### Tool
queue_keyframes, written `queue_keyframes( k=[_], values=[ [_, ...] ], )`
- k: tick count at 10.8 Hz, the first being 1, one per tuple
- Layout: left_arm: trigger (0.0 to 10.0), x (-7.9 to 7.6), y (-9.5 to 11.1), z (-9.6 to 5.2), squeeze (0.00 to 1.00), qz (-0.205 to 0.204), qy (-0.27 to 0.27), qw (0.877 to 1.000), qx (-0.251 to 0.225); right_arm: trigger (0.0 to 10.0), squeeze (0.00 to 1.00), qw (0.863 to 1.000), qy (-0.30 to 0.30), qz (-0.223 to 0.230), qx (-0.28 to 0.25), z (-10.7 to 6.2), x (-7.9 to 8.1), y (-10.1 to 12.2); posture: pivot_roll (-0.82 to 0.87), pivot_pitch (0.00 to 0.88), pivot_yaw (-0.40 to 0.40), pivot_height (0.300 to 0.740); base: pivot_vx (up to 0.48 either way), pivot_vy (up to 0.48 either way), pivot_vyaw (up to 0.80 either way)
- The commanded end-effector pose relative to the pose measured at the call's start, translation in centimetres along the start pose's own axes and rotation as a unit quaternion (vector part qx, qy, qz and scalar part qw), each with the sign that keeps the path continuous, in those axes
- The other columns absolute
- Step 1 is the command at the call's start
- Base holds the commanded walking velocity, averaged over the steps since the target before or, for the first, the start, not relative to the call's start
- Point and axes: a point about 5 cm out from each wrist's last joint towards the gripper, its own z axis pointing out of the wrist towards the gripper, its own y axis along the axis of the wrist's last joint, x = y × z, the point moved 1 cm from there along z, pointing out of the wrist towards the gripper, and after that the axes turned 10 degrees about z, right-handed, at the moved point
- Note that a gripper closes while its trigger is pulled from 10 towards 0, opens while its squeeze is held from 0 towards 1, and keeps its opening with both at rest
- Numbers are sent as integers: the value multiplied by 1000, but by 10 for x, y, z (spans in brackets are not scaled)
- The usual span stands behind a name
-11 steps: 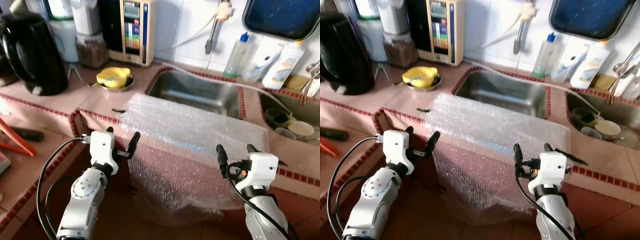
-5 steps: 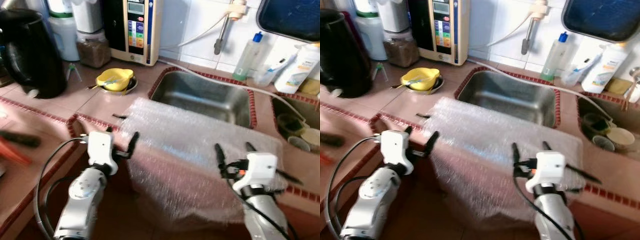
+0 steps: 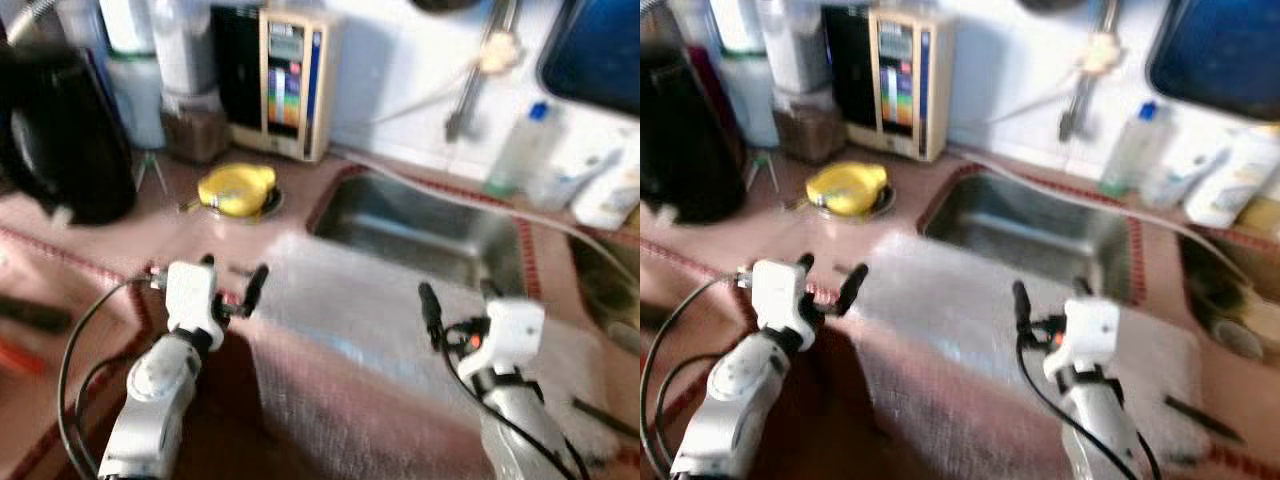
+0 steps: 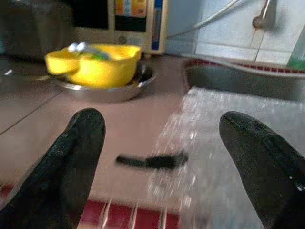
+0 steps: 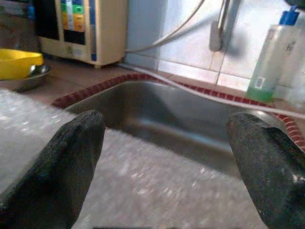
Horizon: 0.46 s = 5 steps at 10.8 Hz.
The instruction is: Kitchen organization
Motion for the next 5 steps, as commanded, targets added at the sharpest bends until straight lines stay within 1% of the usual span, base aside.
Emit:
queue_keyframes(
  k=[1, 5],
  values=[
    [10000, -12, 5, 5, 0, -3, -19, 1000, -10, 10000, 0, 1000, -17, -11, 1, -2, -11, 1, 86, 0, -73, 740, 371, 0, 0],
    [10000, -5, 3, 3, 0, 1, 7, 1000, 4, 10000, 0, 1000, -16, -11, 0, -2, -10, 1, 89, 0, -73, 740, 0, 0, 0]
  ],
)
